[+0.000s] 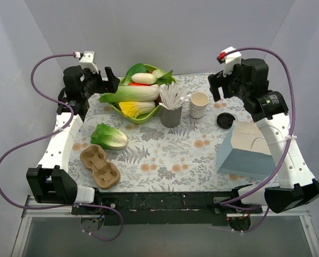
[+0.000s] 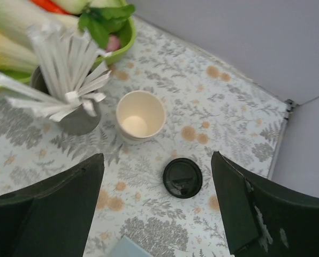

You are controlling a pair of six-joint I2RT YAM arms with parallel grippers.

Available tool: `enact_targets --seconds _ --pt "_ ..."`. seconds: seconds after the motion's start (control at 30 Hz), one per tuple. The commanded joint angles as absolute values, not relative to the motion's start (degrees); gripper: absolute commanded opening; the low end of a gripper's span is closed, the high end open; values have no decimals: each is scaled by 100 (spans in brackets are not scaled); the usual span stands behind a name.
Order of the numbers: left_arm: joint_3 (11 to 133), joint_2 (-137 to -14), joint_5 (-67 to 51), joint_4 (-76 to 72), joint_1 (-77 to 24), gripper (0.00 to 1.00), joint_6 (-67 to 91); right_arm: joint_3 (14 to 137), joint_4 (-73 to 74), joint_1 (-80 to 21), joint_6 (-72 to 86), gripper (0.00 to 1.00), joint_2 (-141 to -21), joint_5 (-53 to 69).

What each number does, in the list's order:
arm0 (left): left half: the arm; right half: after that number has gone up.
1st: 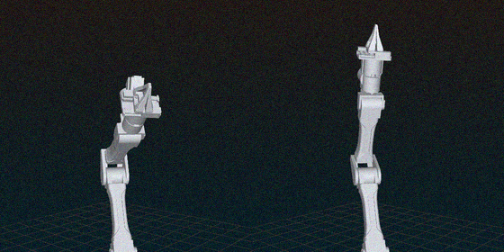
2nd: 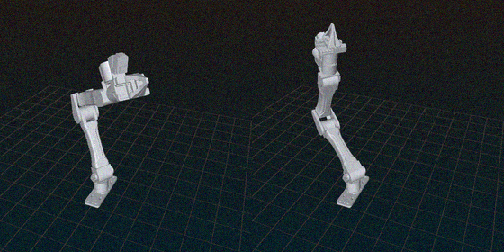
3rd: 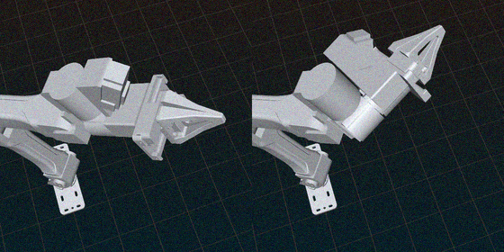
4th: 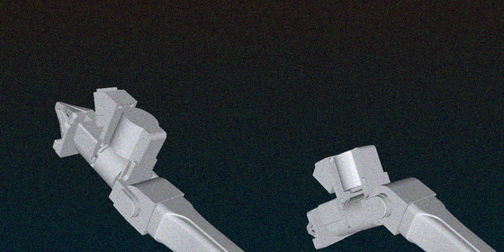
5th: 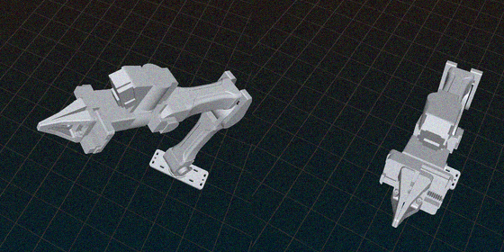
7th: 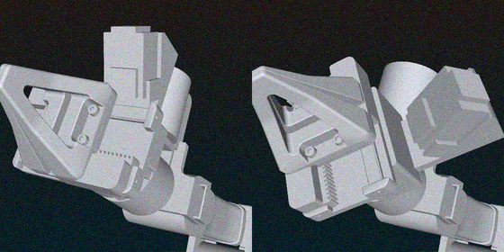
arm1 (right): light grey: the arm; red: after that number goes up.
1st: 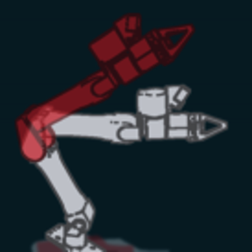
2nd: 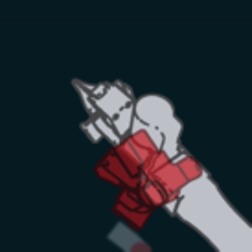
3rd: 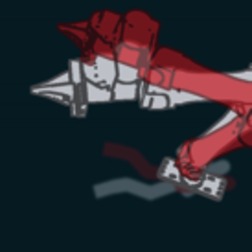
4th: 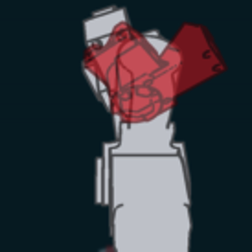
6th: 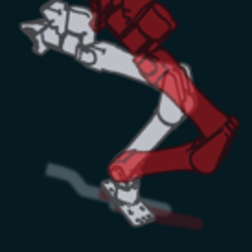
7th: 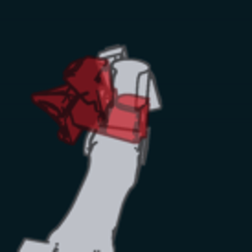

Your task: Pack the takeout coffee

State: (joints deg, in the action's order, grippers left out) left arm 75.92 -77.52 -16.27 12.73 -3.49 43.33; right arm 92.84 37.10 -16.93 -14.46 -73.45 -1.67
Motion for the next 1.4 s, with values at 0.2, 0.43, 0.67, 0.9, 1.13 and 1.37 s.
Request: enact_targets --seconds 0.2,0.43,0.67,0.9,1.13,1.37 --pt "7813 -7875 -2083 1099 -334 98 4562 9422 5868 -3031 -2934 44 -7733 2733" --pt "7691 -7822 -1881 985 -334 98 4491 8114 7346 -3560 -3945 1 -7743 2084" --pt "7725 -7945 -1968 844 -334 98 4535 6804 7392 -3516 -4174 1 -6998 818" --pt "7743 -8016 -2223 835 -334 98 4544 5811 7480 -2875 -4964 1 -6355 -455" --pt "7743 -8112 -2522 861 -334 98 4579 5423 7409 -1697 -5783 1 -6055 -449" --pt "7568 -8104 -2724 905 -334 98 4605 7275 7251 -1600 -5380 3 -7090 1711"
